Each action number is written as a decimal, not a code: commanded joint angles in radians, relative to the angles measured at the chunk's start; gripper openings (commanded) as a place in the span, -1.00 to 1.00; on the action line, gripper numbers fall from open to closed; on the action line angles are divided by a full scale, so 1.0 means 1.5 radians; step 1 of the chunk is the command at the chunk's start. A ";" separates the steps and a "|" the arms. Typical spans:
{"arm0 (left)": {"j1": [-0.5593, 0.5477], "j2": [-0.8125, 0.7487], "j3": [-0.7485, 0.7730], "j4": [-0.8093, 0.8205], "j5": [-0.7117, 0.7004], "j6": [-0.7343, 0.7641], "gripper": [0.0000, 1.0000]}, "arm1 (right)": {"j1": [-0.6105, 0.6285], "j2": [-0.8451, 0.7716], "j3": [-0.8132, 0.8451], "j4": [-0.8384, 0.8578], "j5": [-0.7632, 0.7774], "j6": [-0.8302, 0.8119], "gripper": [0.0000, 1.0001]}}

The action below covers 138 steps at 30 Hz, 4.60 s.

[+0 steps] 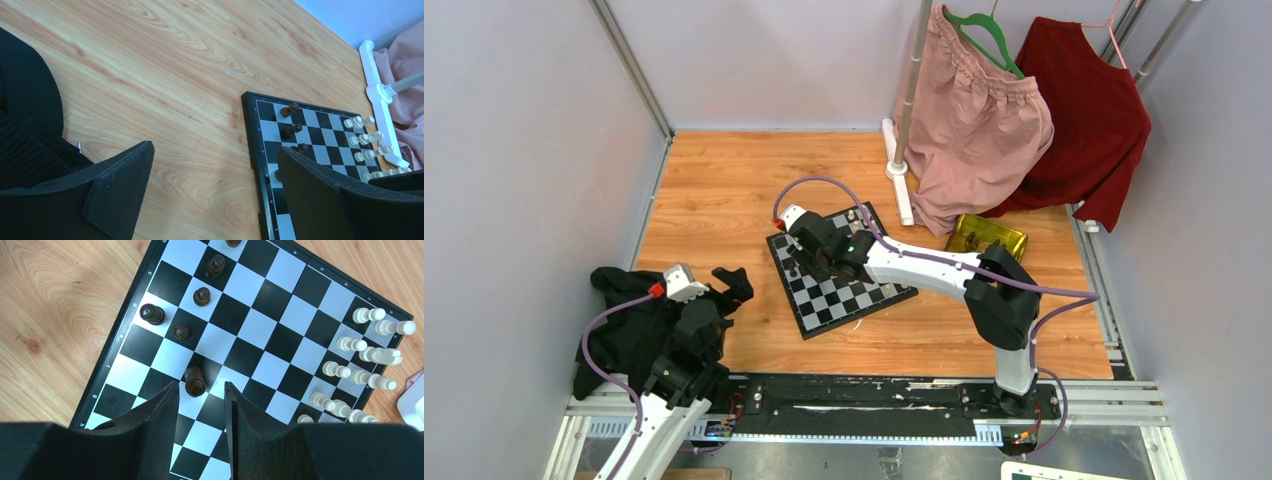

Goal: Set up the chess pieces on the board
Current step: Pick up the chess piece from the chessboard, then place the chess piece on the chessboard.

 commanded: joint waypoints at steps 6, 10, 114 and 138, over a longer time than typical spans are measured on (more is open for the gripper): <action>-0.004 -0.013 -0.009 0.015 -0.001 0.011 1.00 | -0.005 0.008 -0.006 0.006 -0.009 0.010 -0.15; -0.004 -0.013 -0.008 0.016 -0.001 0.012 1.00 | -0.008 0.016 -0.006 0.009 -0.011 0.013 -0.15; -0.004 -0.028 -0.009 0.004 -0.003 0.008 1.00 | 0.042 0.143 0.164 -0.060 -0.081 -0.005 -1.00; -0.004 -0.028 -0.010 0.005 -0.001 0.008 1.00 | 0.052 0.141 0.160 -0.078 -0.031 -0.028 -1.00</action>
